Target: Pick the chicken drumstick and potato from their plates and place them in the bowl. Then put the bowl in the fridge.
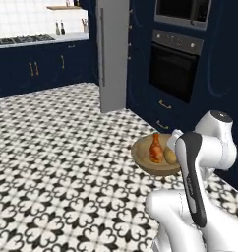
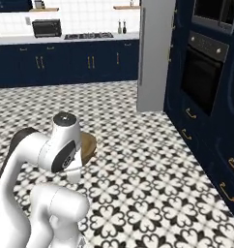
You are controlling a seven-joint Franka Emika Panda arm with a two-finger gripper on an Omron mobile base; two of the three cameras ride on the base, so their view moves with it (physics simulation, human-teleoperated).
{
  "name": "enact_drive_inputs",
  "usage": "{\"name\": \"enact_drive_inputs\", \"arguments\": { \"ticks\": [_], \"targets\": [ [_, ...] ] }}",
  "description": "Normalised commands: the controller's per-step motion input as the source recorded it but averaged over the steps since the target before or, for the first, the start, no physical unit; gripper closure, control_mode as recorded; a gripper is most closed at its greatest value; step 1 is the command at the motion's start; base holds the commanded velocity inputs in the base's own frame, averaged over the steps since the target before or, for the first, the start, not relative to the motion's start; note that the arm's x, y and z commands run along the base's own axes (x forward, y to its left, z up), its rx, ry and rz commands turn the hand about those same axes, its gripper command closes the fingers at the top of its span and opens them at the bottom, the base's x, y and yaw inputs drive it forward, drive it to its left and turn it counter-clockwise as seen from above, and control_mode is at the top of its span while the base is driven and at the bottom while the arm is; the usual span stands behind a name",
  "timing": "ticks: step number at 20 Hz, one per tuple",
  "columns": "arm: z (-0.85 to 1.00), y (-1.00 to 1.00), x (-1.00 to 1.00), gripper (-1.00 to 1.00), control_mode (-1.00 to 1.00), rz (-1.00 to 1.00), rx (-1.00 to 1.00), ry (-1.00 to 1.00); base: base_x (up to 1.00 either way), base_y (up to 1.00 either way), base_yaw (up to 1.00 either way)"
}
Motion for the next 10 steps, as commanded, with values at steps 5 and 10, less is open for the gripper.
{"name": "enact_drive_inputs", "arguments": {
  "ticks": [5, 10],
  "targets": [
    [0.00, 0.00, 0.00, 1.00, 1.00, 0.00, 0.00, 0.00, 1.00, 0.01, 0.21],
    [0.00, 0.00, 0.00, 1.00, 1.00, 0.00, 0.00, 0.00, 1.00, 0.09, 0.22]
  ]
}}
